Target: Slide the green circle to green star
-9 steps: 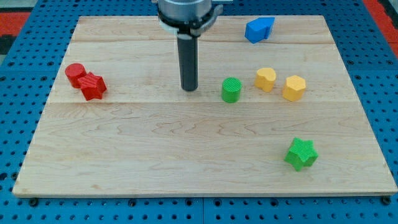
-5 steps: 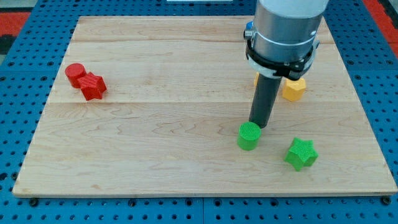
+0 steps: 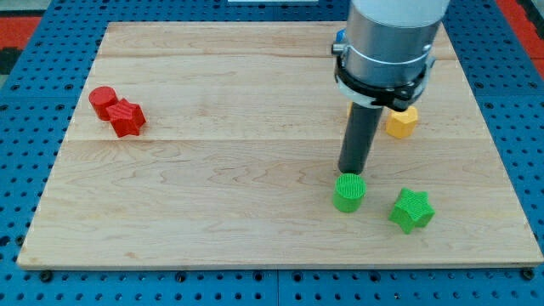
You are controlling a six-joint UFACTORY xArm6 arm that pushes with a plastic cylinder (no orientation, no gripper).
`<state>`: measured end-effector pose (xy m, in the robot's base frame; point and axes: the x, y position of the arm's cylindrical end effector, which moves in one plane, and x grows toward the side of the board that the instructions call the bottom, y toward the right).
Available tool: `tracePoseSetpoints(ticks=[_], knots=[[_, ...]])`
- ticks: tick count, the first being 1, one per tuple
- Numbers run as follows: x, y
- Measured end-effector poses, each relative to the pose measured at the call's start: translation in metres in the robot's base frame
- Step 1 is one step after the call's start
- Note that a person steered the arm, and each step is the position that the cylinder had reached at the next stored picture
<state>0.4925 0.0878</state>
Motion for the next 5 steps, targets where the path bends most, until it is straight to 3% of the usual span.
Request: tracePoseSetpoints(ticks=[2, 5], knots=[[-0.022, -0.053], [-0.01, -0.05]])
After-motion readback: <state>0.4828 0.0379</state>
